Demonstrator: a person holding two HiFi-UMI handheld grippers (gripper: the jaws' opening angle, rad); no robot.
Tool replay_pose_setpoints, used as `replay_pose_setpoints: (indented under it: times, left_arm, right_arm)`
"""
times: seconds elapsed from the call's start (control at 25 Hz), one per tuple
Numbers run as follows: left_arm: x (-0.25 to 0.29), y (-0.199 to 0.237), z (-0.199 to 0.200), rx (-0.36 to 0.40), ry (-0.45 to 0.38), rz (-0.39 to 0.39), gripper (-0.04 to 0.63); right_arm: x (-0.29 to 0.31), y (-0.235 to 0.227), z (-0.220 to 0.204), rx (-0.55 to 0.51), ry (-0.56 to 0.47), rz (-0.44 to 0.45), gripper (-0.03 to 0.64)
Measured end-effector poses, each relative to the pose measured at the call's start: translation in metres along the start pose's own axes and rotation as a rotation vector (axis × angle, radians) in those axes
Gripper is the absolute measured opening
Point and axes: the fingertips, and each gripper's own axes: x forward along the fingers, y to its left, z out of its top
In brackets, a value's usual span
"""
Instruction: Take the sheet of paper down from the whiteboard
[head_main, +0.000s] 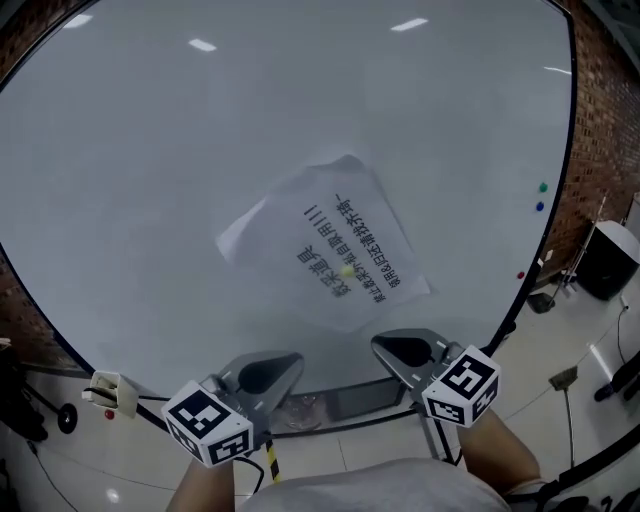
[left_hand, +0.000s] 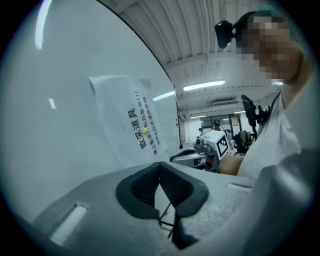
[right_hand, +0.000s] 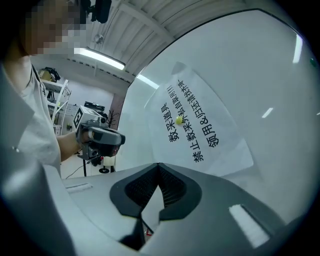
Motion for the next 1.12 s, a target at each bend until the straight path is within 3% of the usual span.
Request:
replay_pose_setpoints:
  times: [0.16, 0.32, 0.48, 0.68, 0.88, 1.04, 1.12]
  left_arm:
    - [-0.016, 0.030, 0.037, 0.023, -0.085, 0.063, 0.059]
    - [-0.030, 0.064, 0.066, 0.065, -0.119, 0.135, 0.121]
    - [-0.036, 0.083, 0.085, 0.060, -0.149, 0.148, 0.170]
    - [-0.032, 0.099, 0.096, 0.006, -0.191, 0.156, 0.169]
    - [-0.021, 0.097, 0.106, -0.035, -0.221, 0.090, 0.160]
    - [-0.016, 0.097, 0.107, -0.018, -0.225, 0.088, 0.002]
    - [-0.016, 0.097, 0.107, -0.017, -0.222, 0.083, 0.002]
  right_arm:
    - [0.011, -0.003, 0.017, 0.000, -0.045, -0.007, 0.000]
    - [0.018, 0.002, 0.033, -0.012, -0.073, -0.025, 0.000]
    - [0.020, -0.001, 0.049, -0.026, -0.103, -0.057, 0.000]
    - [0.020, 0.000, 0.052, -0.034, -0.113, -0.078, 0.000]
    - [0.017, -0.002, 0.057, -0.047, -0.123, -0.103, 0.000]
    - [0.017, -0.008, 0.064, -0.128, -0.122, -0.172, 0.000]
    - [0.019, -0.015, 0.068, -0.175, -0.118, -0.232, 0.000]
